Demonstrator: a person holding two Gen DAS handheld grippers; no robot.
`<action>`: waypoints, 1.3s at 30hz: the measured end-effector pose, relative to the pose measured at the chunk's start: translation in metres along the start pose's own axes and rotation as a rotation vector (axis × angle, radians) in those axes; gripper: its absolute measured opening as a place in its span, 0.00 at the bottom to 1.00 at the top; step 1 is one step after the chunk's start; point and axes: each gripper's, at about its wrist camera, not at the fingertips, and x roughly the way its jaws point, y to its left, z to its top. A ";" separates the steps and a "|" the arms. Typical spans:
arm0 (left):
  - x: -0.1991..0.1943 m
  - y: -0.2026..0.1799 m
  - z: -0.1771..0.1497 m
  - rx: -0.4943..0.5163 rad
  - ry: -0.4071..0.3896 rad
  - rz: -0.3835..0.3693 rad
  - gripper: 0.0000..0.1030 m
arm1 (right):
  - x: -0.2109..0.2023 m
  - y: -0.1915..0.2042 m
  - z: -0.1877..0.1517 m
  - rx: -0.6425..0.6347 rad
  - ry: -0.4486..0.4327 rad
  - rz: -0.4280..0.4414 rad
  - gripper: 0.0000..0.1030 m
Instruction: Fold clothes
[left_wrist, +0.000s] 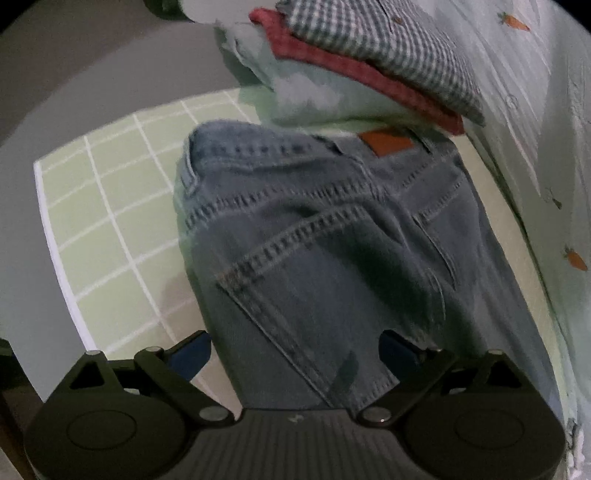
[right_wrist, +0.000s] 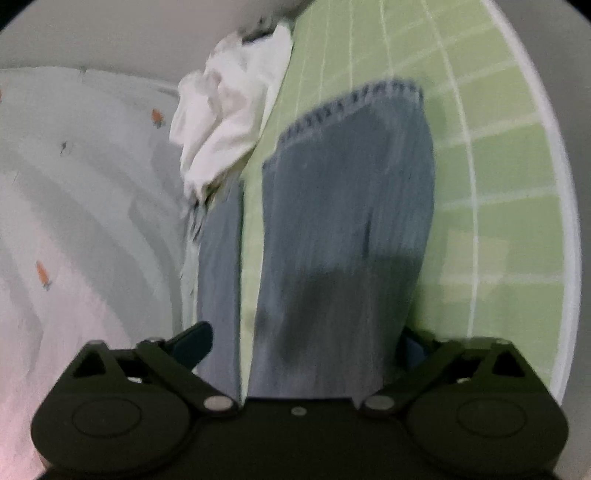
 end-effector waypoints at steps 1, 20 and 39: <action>0.000 0.002 0.001 -0.012 -0.007 0.002 0.86 | 0.001 0.000 0.003 -0.003 -0.008 -0.010 0.84; -0.047 0.006 -0.007 -0.036 -0.089 -0.002 0.10 | -0.053 0.039 0.029 -0.163 -0.123 -0.042 0.05; -0.116 -0.012 -0.040 0.024 -0.165 0.081 0.09 | -0.079 0.072 0.058 -0.422 -0.117 -0.095 0.05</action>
